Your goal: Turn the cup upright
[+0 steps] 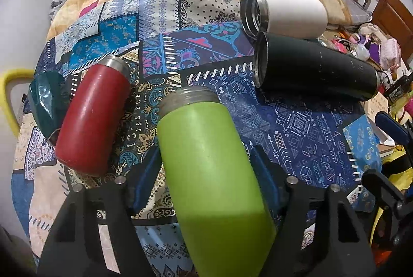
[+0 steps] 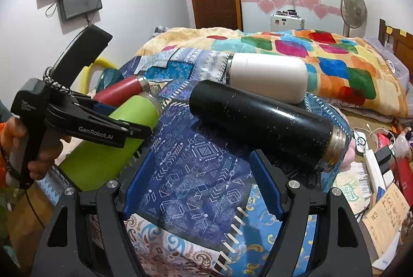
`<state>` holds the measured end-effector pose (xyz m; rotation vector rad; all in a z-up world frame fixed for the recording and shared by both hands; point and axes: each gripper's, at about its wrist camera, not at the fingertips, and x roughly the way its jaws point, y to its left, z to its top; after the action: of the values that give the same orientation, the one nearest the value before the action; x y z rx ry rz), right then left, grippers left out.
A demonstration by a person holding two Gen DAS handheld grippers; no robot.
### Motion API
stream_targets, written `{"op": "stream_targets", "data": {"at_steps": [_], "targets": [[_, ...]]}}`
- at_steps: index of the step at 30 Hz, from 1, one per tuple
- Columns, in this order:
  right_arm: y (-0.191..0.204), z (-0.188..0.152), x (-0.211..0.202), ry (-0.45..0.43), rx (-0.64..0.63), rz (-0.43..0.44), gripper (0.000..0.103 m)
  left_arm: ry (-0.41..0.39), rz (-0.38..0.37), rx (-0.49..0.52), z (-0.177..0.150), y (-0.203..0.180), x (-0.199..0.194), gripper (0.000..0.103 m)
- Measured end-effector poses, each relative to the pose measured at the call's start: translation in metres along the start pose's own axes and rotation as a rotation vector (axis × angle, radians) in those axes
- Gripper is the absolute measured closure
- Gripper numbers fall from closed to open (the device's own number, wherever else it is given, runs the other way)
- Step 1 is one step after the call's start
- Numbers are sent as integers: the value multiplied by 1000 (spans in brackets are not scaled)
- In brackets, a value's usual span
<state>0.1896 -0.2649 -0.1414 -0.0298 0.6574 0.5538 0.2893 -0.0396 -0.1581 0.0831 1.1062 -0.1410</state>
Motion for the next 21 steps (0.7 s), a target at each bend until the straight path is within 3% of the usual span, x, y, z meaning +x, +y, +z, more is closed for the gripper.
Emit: {"op": "stream_targets", "data": {"at_steps": [4, 11, 21], "targets": [[2, 4, -5, -22, -1, -2, 30, -36, -28, -2, -5, 1, -13, 38], [9, 12, -15, -57, -11, -13, 30, -174, -68, 5, -18, 1, -64, 40], [25, 24, -29, -107, -35, -13, 30, -374, -61, 8, -44, 1, -137, 42]]}}
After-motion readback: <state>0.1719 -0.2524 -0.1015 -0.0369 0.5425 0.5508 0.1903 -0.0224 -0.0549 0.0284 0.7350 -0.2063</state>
